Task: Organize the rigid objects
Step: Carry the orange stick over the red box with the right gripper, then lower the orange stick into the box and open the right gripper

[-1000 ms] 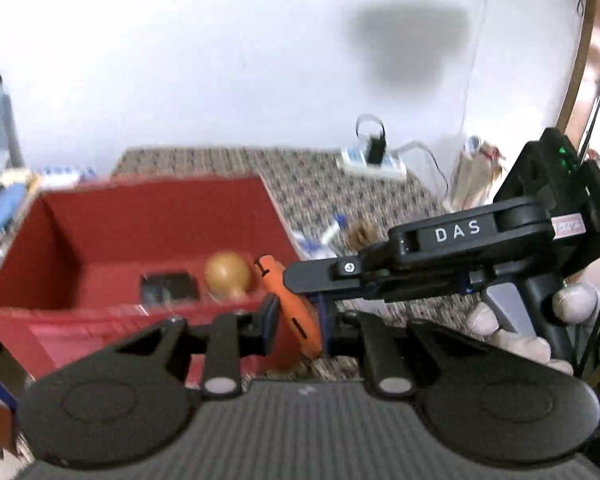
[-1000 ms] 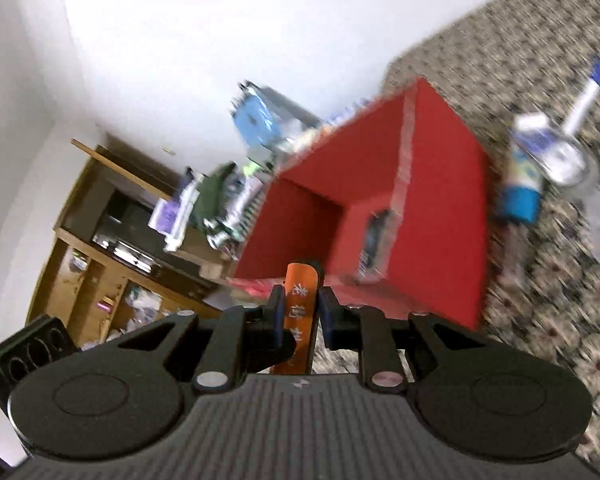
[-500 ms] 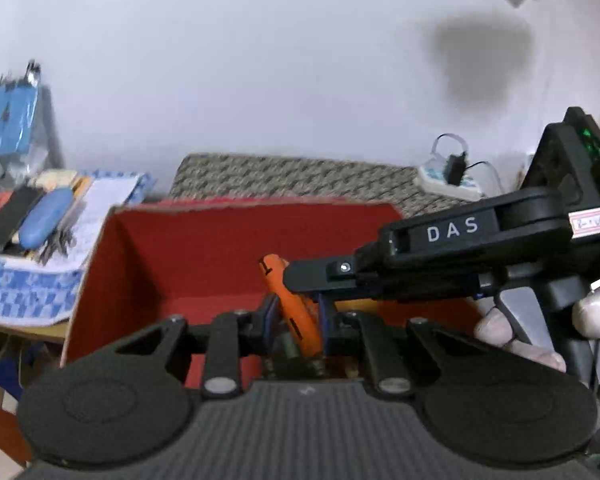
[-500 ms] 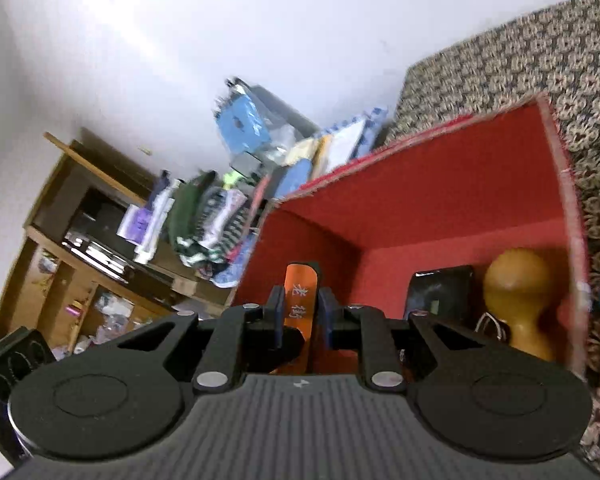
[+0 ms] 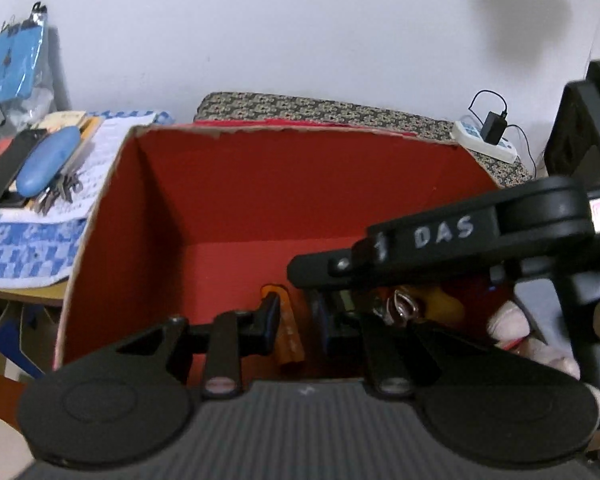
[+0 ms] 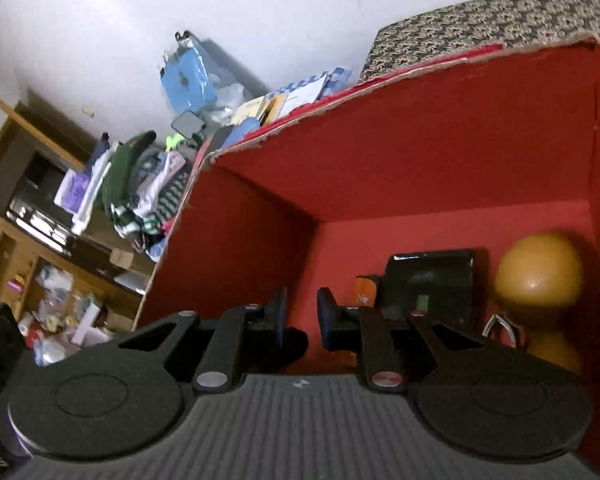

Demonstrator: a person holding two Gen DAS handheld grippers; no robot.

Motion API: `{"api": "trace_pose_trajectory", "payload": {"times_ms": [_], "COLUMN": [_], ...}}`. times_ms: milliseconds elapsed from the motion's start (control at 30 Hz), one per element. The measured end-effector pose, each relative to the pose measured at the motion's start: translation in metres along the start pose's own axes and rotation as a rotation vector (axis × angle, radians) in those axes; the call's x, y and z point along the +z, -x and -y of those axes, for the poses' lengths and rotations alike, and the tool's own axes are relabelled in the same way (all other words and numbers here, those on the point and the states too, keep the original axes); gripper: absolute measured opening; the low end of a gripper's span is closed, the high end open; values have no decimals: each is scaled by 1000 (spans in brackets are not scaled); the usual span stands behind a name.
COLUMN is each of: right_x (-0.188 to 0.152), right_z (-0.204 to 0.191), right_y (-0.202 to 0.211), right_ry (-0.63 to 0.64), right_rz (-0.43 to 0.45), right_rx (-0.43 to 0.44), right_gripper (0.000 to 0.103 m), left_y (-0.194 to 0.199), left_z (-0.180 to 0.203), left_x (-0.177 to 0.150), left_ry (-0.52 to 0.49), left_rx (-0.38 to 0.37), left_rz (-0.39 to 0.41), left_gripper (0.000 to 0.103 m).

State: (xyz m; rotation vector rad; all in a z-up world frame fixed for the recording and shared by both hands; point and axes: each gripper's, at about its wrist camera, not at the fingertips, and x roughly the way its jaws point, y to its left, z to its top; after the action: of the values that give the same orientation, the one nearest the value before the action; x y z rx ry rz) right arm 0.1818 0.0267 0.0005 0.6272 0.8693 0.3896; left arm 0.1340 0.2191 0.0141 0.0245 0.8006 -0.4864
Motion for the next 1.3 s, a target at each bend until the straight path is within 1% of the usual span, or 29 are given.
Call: {"api": "trace_pose_trajectory", "payload": {"times_ms": [67, 100, 133, 233, 300, 367, 400, 433, 567, 633, 767, 833, 1167, 1300], "right_x": [0, -1, -2, -5, -6, -6, -6, -6, -7, -7, -8, -8, -10, -10], "right_z": [6, 6, 4, -6, -8, -6, -6, -6, -8, -8, -10, -11, -12, -11], "right_y": [0, 0, 1, -1, -2, -2, -2, -2, -1, -1, -1, -2, -1, 1], "right_ry": [-46, -50, -36, 42, 62, 57, 57, 59, 65, 67, 75, 78, 91, 95], "right_rz": [-9, -5, 2, 8, 5, 6, 7, 9, 11, 12, 13, 11, 17, 25], "right_rx": [18, 17, 4, -55, -68, -64, -66, -70, -79, -84, -91, -97, -102, -106], "right_gripper": [0, 0, 0, 0, 0, 0, 0, 0, 0, 0, 0, 1, 2, 2], "left_y": [-1, -2, -3, -4, -5, -7, -7, -7, -8, -8, -8, -10, -11, -11], "left_z": [-4, -5, -6, -5, -4, -5, -5, -5, -4, -5, -5, -4, 0, 2], "left_x": [-1, -2, -2, 0, 1, 2, 2, 3, 3, 4, 4, 5, 6, 5], "left_ry": [12, 16, 23, 21, 22, 29, 31, 30, 33, 34, 33, 36, 43, 46], "left_rx": [3, 8, 8, 17, 27, 34, 37, 46, 79, 96, 118, 127, 153, 159], "left_rz": [-6, -16, -18, -33, -42, -53, -55, -58, -63, -69, -78, -88, -112, -120], "left_gripper": [14, 16, 18, 18, 20, 25, 30, 34, 42, 49, 57, 65, 75, 75]}}
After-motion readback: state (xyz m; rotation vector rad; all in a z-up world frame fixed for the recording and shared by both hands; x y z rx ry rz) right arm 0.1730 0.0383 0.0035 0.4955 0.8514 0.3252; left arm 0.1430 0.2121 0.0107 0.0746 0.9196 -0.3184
